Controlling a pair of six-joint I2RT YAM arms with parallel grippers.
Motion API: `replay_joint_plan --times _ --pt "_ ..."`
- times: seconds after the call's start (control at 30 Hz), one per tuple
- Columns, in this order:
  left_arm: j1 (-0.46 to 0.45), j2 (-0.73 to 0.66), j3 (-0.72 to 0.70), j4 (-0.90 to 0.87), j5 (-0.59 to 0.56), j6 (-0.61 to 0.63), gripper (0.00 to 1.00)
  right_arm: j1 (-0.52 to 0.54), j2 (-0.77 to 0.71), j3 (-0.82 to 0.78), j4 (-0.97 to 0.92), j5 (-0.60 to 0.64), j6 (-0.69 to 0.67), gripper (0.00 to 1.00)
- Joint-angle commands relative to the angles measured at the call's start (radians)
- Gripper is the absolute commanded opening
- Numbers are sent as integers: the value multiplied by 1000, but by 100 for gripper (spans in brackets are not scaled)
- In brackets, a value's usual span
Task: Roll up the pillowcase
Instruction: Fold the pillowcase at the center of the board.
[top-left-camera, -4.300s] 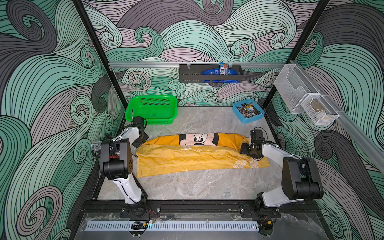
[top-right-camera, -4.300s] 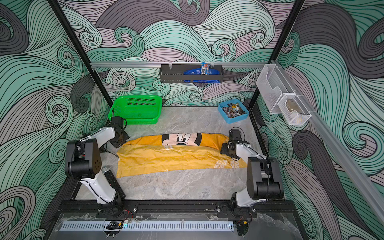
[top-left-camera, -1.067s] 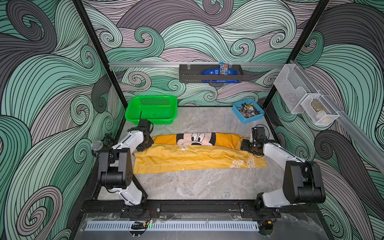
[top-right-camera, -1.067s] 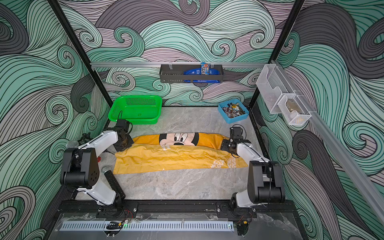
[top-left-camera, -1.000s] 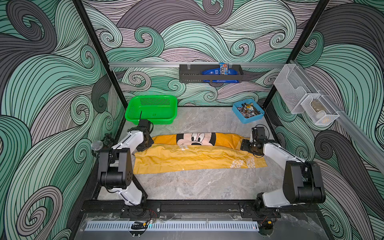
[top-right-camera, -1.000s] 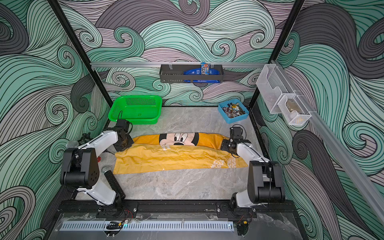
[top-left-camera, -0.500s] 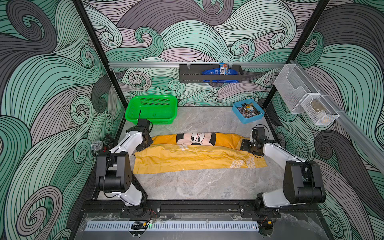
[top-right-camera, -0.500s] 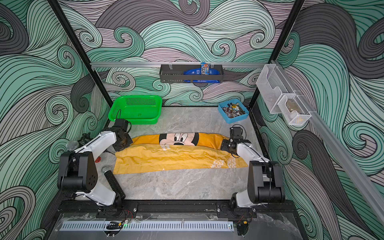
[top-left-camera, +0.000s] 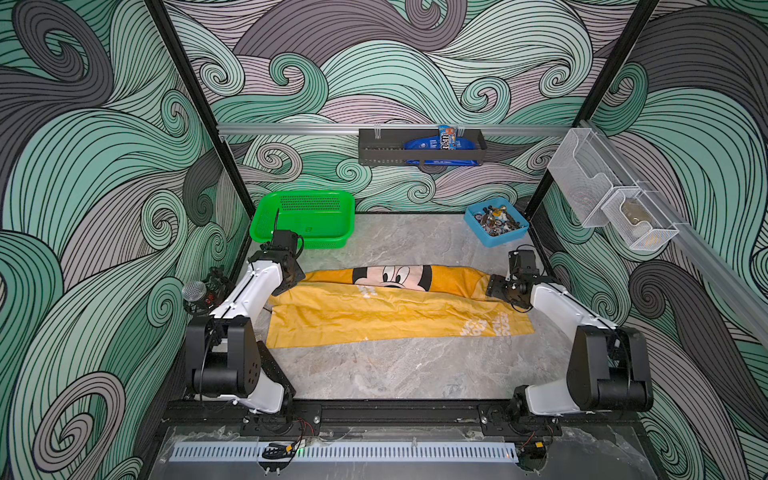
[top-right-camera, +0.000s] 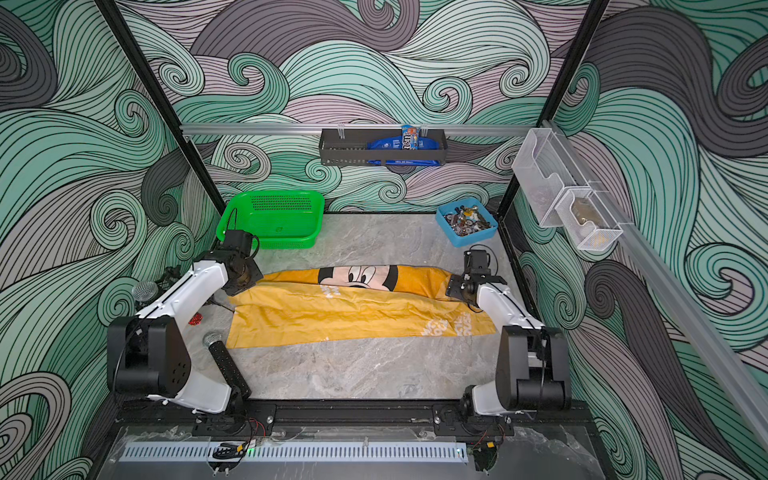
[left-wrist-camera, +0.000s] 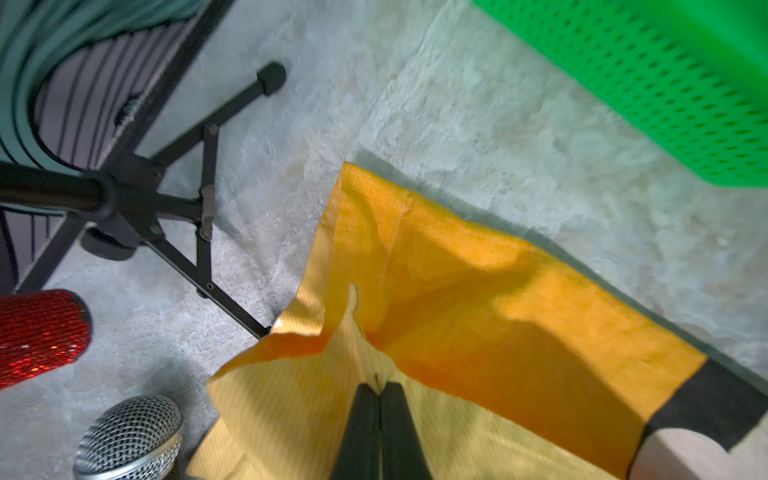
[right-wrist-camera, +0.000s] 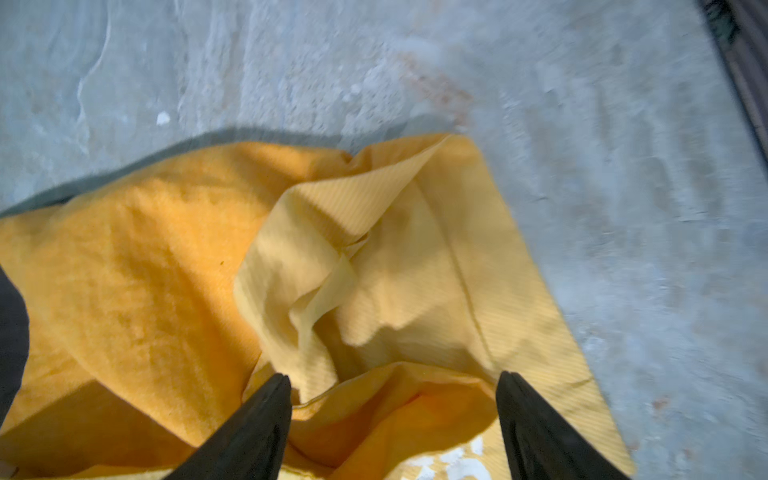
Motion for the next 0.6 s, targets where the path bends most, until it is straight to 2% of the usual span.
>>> replay_joint_plan --times 0.0,0.17,0.3,0.37,0.57 --pt "-39 -59 22 -89 -83 9 0 -28 -7 27 -25 42 0 81" --pt "-100 -193 -95 -97 -102 8 0 -18 51 83 -16 -55 -15 77" --pt "-120 -264 -164 -112 -147 -28 0 39 104 115 -17 -134 5 75" --pt "-120 -279 -160 -91 -119 7 0 72 113 96 -17 -137 26 75" --pt "-122 -276 -170 -98 -132 -24 0 128 160 89 -16 -120 32 70"
